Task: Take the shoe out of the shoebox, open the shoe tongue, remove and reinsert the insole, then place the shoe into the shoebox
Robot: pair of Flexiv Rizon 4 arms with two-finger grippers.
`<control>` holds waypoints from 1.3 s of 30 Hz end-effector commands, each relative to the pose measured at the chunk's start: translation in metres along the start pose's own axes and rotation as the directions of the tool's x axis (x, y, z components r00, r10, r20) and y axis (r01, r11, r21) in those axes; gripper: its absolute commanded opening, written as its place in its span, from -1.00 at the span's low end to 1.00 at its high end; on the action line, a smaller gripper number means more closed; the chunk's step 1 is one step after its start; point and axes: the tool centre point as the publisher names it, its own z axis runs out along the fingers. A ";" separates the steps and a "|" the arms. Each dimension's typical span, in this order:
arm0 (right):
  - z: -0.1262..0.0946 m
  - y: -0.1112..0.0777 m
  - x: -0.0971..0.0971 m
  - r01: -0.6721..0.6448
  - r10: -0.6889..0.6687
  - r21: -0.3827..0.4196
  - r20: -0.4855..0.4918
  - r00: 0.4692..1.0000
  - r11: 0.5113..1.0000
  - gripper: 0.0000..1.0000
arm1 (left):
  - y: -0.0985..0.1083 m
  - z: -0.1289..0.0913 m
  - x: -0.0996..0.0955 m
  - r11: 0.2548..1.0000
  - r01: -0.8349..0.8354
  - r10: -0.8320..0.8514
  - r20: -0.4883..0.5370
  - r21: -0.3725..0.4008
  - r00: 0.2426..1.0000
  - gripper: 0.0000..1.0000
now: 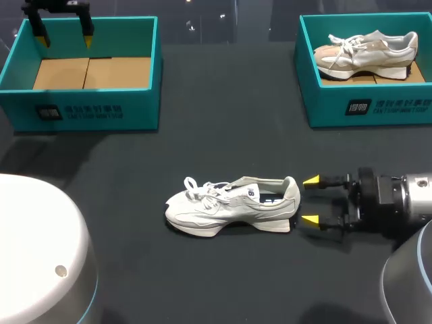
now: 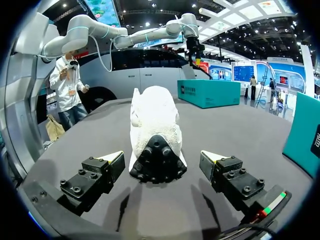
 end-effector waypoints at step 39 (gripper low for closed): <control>0.074 0.000 0.005 0.035 -0.033 0.016 -0.087 0.996 0.999 1.00 | 0.000 0.000 0.000 1.000 0.000 0.000 0.001 -0.001 1.000 1.00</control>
